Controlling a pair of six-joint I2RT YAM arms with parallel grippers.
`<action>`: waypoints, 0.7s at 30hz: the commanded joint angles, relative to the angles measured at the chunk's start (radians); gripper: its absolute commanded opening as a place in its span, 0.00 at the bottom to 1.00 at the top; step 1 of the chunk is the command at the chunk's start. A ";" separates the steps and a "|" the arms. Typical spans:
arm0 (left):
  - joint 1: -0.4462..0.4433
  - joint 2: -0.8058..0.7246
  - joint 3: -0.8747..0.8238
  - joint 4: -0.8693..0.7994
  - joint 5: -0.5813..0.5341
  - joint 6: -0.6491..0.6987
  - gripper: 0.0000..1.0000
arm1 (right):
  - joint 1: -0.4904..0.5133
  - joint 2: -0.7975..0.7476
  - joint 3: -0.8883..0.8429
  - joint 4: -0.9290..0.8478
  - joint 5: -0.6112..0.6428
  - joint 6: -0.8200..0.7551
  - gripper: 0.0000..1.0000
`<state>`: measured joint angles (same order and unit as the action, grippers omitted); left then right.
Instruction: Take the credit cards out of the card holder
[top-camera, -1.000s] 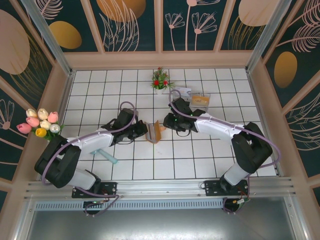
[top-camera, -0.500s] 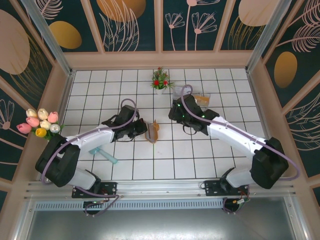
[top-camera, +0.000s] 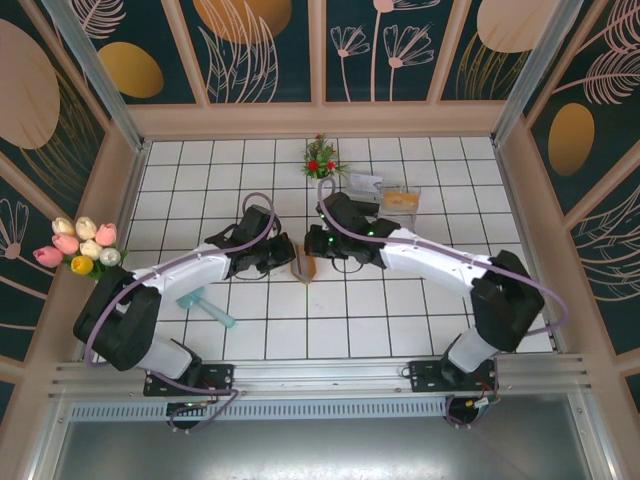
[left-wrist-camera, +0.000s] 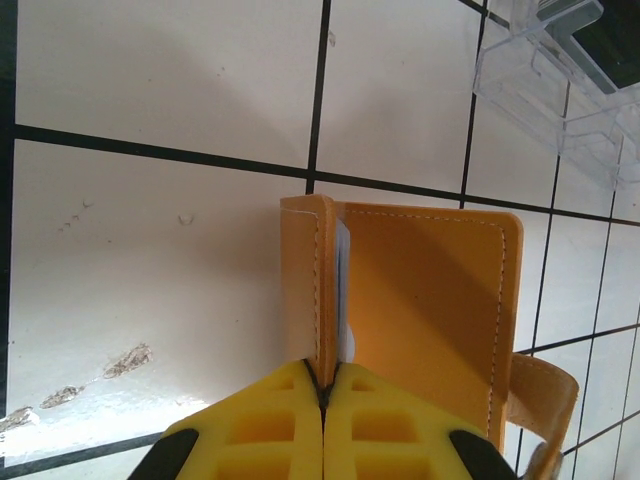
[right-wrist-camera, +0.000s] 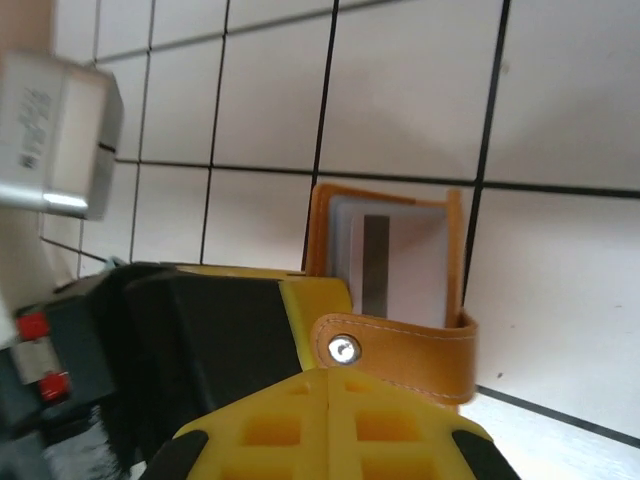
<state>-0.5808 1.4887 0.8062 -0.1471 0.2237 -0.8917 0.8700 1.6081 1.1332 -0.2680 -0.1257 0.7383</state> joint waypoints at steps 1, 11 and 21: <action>0.001 0.020 0.018 -0.011 -0.001 -0.007 0.00 | 0.015 0.067 0.042 -0.026 -0.029 0.002 0.00; 0.001 0.029 -0.048 0.046 -0.004 -0.018 0.00 | -0.068 0.164 -0.042 0.035 -0.075 -0.044 0.02; 0.001 0.048 -0.053 -0.028 -0.089 0.053 0.22 | -0.144 0.170 -0.137 0.158 -0.195 -0.040 0.31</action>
<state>-0.5812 1.5135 0.7666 -0.1066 0.1802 -0.8696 0.7387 1.7767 1.0264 -0.1791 -0.2466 0.7090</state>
